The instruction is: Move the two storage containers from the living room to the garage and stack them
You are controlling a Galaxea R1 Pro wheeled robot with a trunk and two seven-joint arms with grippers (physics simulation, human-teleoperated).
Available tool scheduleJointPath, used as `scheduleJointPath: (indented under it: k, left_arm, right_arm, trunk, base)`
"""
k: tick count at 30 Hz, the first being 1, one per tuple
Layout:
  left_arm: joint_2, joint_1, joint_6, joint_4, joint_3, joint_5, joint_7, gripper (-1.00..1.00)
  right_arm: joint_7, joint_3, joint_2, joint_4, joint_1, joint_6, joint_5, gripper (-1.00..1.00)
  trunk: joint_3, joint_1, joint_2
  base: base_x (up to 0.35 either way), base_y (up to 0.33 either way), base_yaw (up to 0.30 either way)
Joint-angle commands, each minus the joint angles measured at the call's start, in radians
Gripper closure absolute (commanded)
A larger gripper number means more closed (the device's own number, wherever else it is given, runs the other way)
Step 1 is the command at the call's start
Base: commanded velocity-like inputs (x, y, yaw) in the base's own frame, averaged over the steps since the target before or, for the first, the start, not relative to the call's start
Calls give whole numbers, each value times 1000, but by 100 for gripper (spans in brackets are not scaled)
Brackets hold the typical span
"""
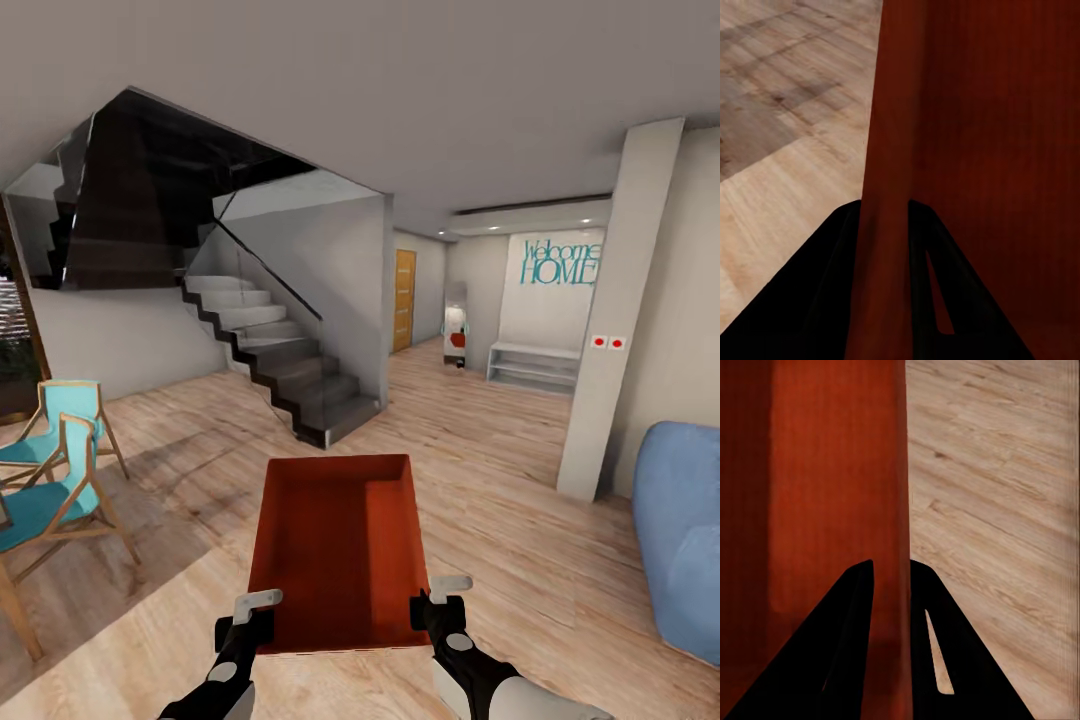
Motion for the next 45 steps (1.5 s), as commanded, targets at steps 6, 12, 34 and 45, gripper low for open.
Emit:
scheduleJointPath:
  k: [6,12,34,45]
  left_arm:
    - [-2,-1,2,-4,32,-20,-1,100]
    - [-2,-1,2,-4,32,-20,-1,100]
    - [-2,-1,2,-4,32,-20,-1,100]
    - [-2,-1,2,-4,32,-20,-1,100]
  right_arm:
    - [8,-13,0,1,0,1,-8,100]
    - [8,-13,0,1,0,1,-7,100]
    - [8,-13,-1,1,0,1,-8,100]
    - [8,-13,1,1,0,1,-7,100]
  trunk:
    - [-1,1,-1]
    - [-1,1,-1]
    - [-1,1,-1]
    - [-1,1,-1]
  base:
    - [323,0,-282]
    - [323,0,-282]
    - [323,0,-241]
    - [323,0,-2]
